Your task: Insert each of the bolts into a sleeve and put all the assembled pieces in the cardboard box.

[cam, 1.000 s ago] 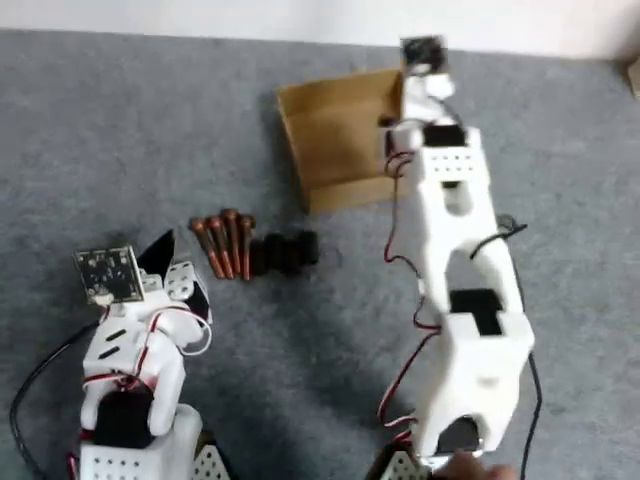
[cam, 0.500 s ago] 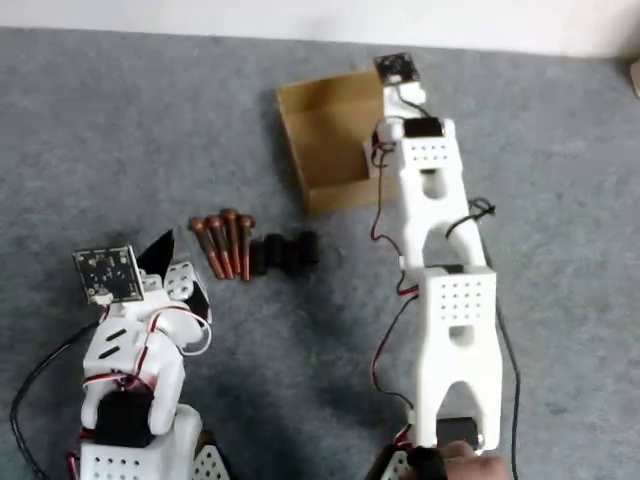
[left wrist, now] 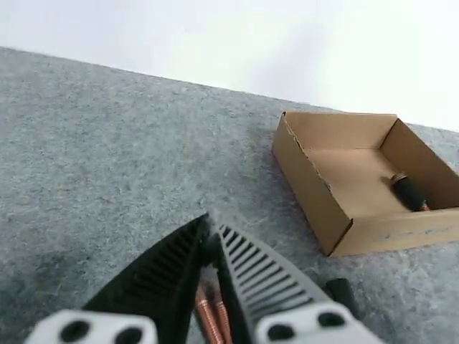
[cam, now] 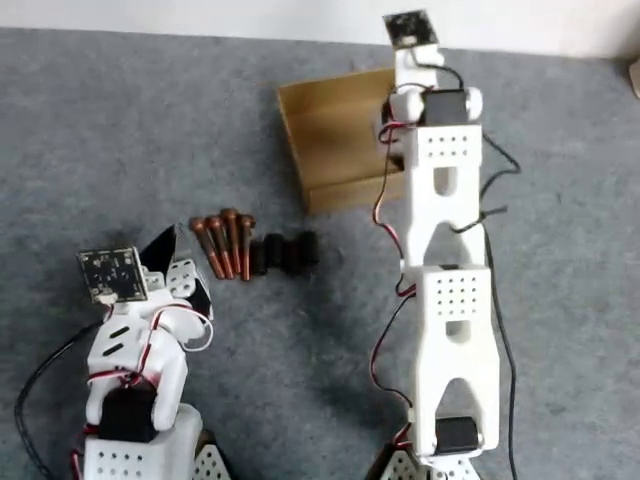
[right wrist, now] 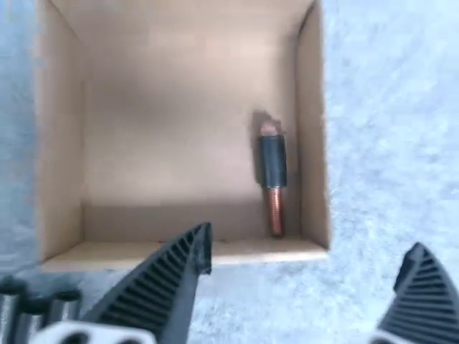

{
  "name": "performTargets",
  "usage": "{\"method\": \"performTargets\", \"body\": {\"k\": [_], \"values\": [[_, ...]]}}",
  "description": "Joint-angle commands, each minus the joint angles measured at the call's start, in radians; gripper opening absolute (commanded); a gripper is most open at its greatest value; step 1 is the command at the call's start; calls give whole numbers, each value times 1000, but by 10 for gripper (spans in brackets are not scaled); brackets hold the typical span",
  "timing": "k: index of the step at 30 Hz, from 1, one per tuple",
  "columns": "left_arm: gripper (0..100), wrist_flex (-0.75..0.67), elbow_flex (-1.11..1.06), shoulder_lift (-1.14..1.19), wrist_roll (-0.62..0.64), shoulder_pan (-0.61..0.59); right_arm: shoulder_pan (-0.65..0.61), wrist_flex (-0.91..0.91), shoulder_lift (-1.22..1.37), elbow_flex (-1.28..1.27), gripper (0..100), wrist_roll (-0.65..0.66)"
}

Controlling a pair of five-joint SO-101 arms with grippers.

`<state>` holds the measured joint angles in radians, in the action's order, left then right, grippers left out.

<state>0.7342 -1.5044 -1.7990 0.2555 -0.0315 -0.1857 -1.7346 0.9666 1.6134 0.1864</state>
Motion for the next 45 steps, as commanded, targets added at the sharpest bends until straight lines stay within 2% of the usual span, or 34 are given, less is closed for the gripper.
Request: {"method": "performTargets", "body": {"k": [1,5,8,11,14,17,23,26,31,36,39,43,45], "values": [[8,-23,5,-7,-26,-10,27,-33,-36,186,364,5],[8,-23,5,-5,-26,-5,39,-33,-117,108,364,0],[29,-20,10,-5,-26,16,28,-33,-242,10,364,-58],[75,5,15,-5,-26,31,-10,-33,-427,-120,364,-71],[63,15,31,-5,-26,30,-74,-31,-657,-303,364,-71],[48,32,48,-5,-26,27,-160,-31,-906,-553,364,-72],[46,101,102,-5,-28,25,-323,-8,-1380,-1277,364,-72],[46,101,102,-5,-28,25,-357,97,-1593,-1653,364,-66],[48,101,94,-7,-28,25,-363,401,-1916,-2219,364,-63],[48,101,94,-7,-28,25,-444,699,-2026,-2658,364,17],[48,101,93,-7,-28,25,-533,871,-1980,-2778,364,6],[48,101,96,-7,-25,25,-601,1056,-1827,-2778,364,-169],[48,101,97,-7,-25,24,-604,1124,-1722,-2732,364,-184]]}}
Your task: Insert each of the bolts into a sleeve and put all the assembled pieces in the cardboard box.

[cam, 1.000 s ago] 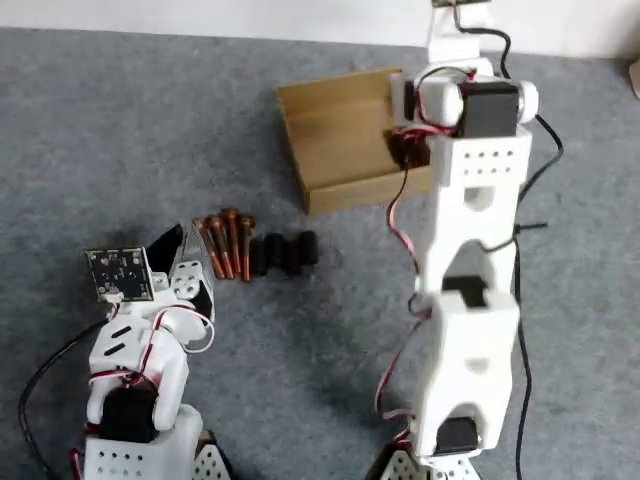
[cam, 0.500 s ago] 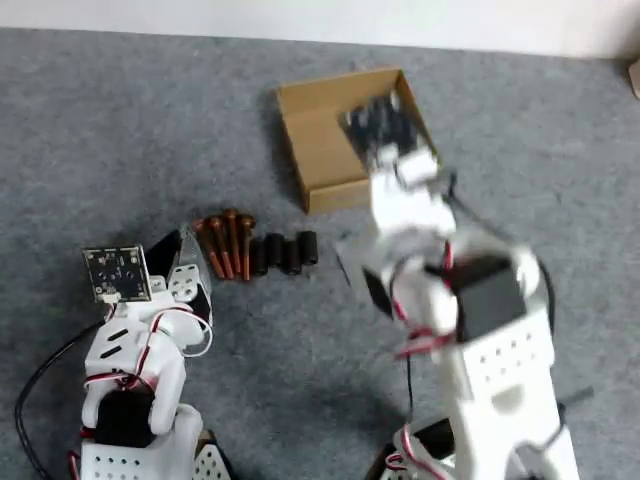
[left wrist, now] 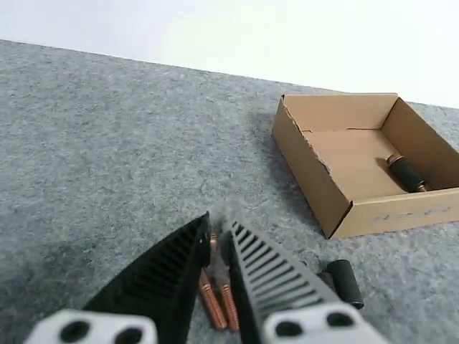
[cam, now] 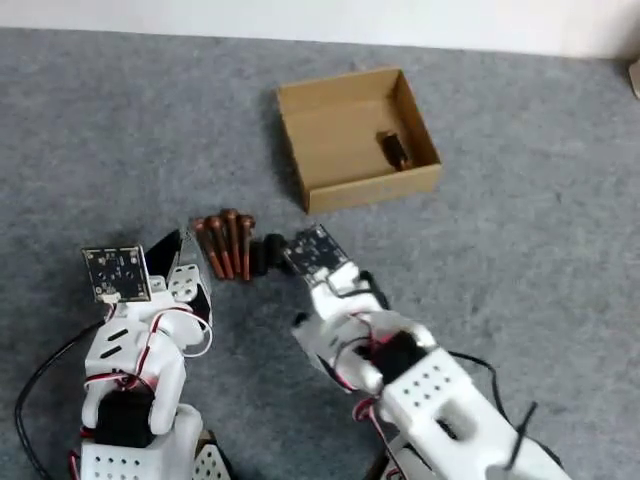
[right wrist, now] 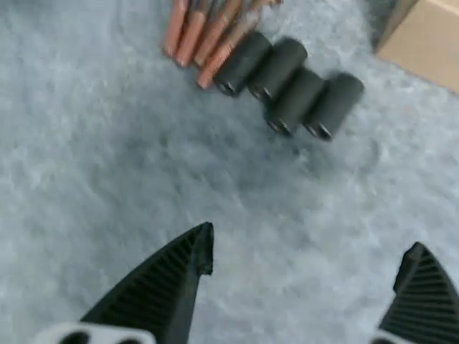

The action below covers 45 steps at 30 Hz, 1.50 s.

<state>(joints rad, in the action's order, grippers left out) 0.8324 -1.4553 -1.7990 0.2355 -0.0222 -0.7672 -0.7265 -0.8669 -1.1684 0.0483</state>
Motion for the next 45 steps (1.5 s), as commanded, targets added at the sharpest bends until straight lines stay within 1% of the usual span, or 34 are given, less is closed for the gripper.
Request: {"method": "performTargets", "body": {"k": [1,3,7,10,14,18,24,32,40,45], "values": [[48,3,50,-7,-5,13,-22,139,166,77,364,-49],[48,3,48,-7,-3,-10,-24,174,275,148,364,-66],[49,3,45,-7,-3,-38,-19,209,466,294,364,-199],[49,3,45,-7,-3,-38,5,237,576,364,364,-215],[49,2,47,-7,-3,-38,81,237,667,410,364,-226],[49,2,47,-7,-3,-38,136,237,708,435,364,-296],[49,2,50,-7,-3,-38,160,249,711,443,364,-301],[49,2,47,-7,-3,-38,159,432,840,455,364,-301],[49,2,48,-7,-2,-36,176,380,993,578,364,-301],[49,2,48,-8,-2,-36,177,306,1015,599,364,-302]]}}
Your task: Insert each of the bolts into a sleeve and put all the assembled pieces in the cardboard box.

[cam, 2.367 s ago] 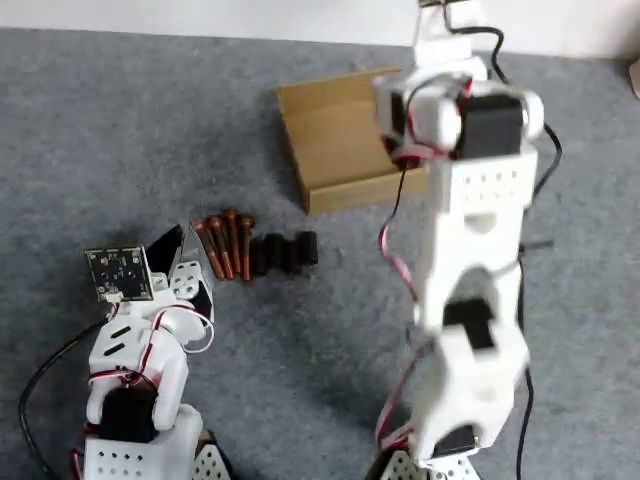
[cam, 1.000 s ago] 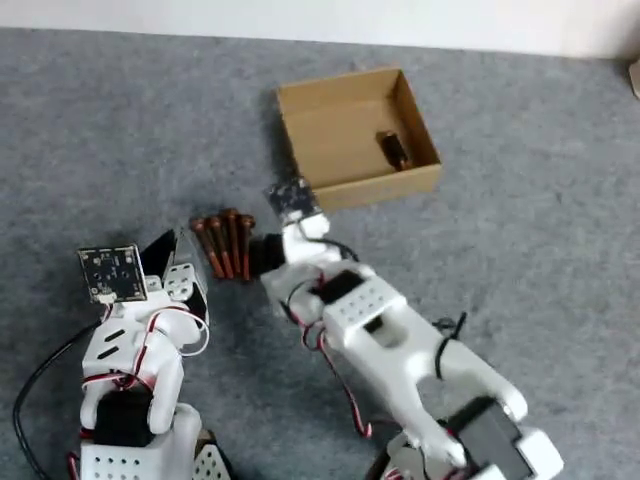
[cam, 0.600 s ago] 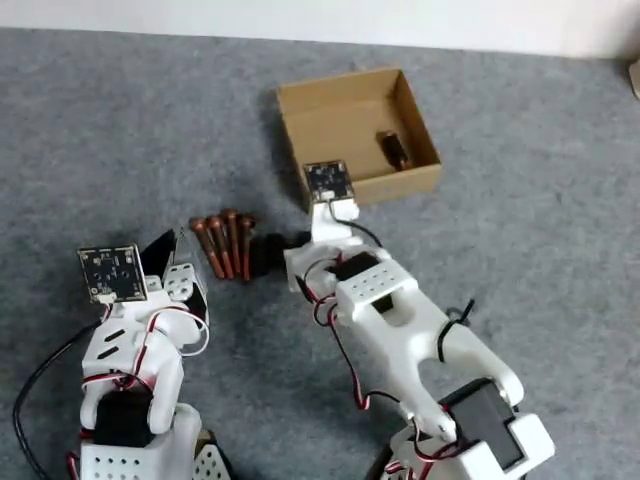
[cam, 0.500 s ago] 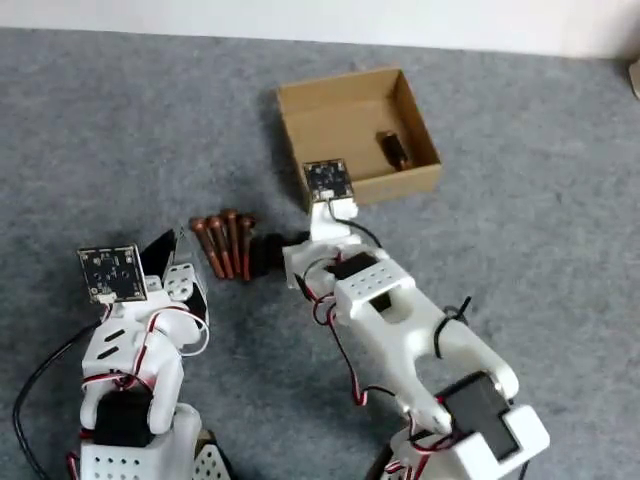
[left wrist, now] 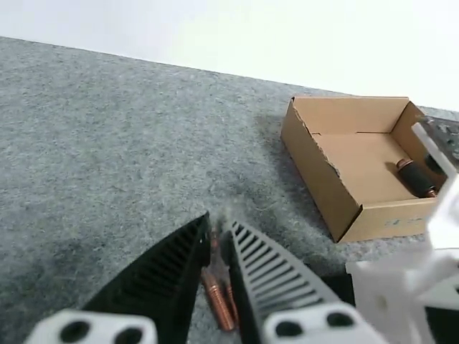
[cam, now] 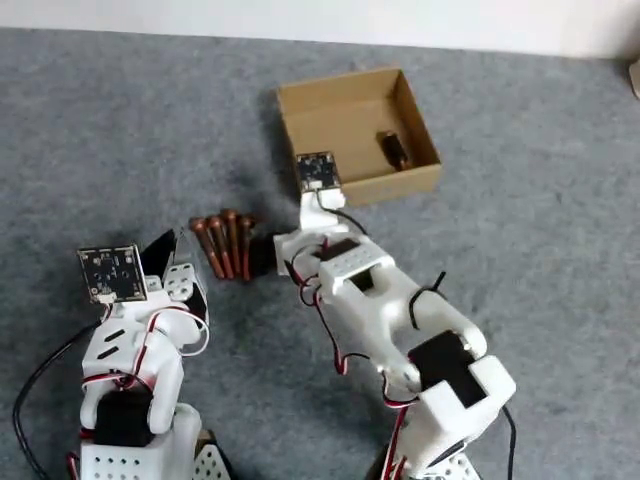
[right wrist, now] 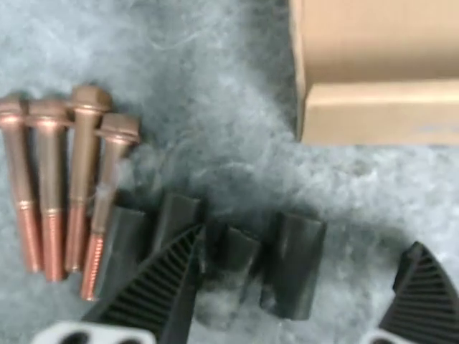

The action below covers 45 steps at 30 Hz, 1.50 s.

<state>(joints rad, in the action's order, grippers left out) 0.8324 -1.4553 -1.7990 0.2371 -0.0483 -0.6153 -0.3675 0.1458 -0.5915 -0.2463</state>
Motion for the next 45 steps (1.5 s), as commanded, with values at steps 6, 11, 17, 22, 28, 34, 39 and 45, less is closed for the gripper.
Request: {"method": "performTargets", "body": {"k": [6,11,17,22,28,34,39,45], "values": [[49,3,48,-8,-3,-8,33,-65,1,22,363,-8],[49,5,48,-13,-3,-8,36,-65,1,22,147,-8],[49,6,50,-15,-3,-8,38,-64,5,22,11,-2],[49,6,50,-15,-3,-7,38,-64,2,21,4,-2],[49,6,50,-15,-3,-7,35,-65,-1,16,4,-2],[49,3,45,-15,-3,-7,35,-65,-1,16,4,-2],[49,3,44,-15,-3,-7,33,-131,-97,15,4,0],[49,3,44,-15,-3,-7,36,-137,-414,-142,4,8]]}}
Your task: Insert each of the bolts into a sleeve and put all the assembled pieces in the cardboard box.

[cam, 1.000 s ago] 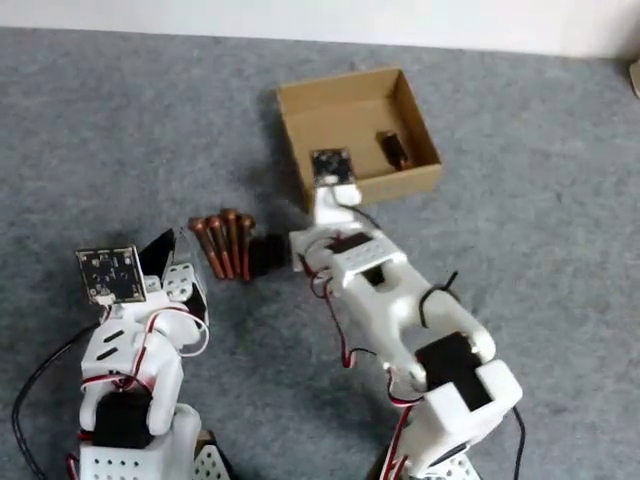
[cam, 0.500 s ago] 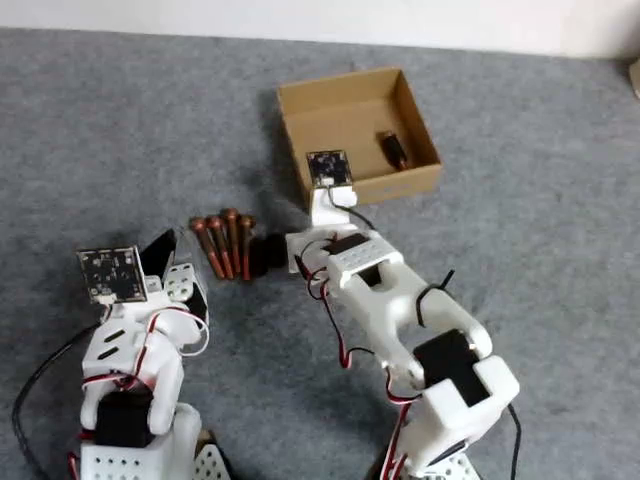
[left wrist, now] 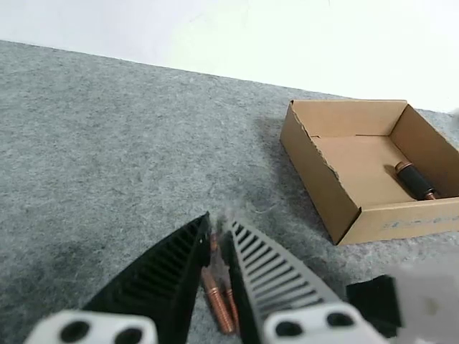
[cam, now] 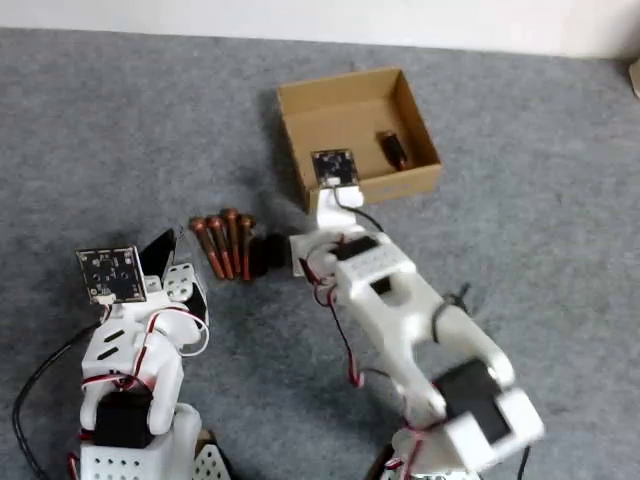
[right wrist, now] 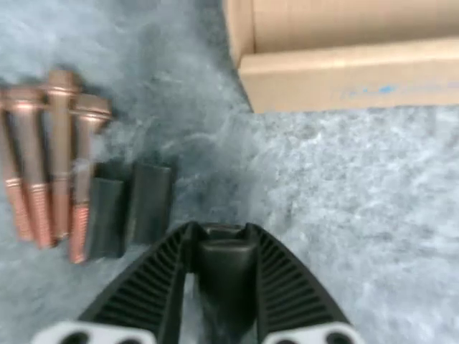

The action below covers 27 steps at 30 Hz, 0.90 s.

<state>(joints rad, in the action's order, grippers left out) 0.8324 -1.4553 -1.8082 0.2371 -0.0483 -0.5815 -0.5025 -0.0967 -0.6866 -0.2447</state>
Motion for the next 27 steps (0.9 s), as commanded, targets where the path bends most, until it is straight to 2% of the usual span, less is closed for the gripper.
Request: {"method": "performTargets", "body": {"k": [1,3,9,14,19,27], "values": [[49,3,44,-5,-3,-7,2,-2,-219,-74,4,32],[49,3,44,-5,-3,-7,2,-2,-306,-117,4,80],[49,3,44,-5,-3,-7,2,8,-490,-228,4,95],[49,3,44,-5,-3,-7,-4,219,-579,-386,4,187],[49,3,44,-5,-3,-7,-4,464,-622,-542,4,204],[49,3,44,-5,-3,-7,-2,518,-631,-587,4,230]]}}
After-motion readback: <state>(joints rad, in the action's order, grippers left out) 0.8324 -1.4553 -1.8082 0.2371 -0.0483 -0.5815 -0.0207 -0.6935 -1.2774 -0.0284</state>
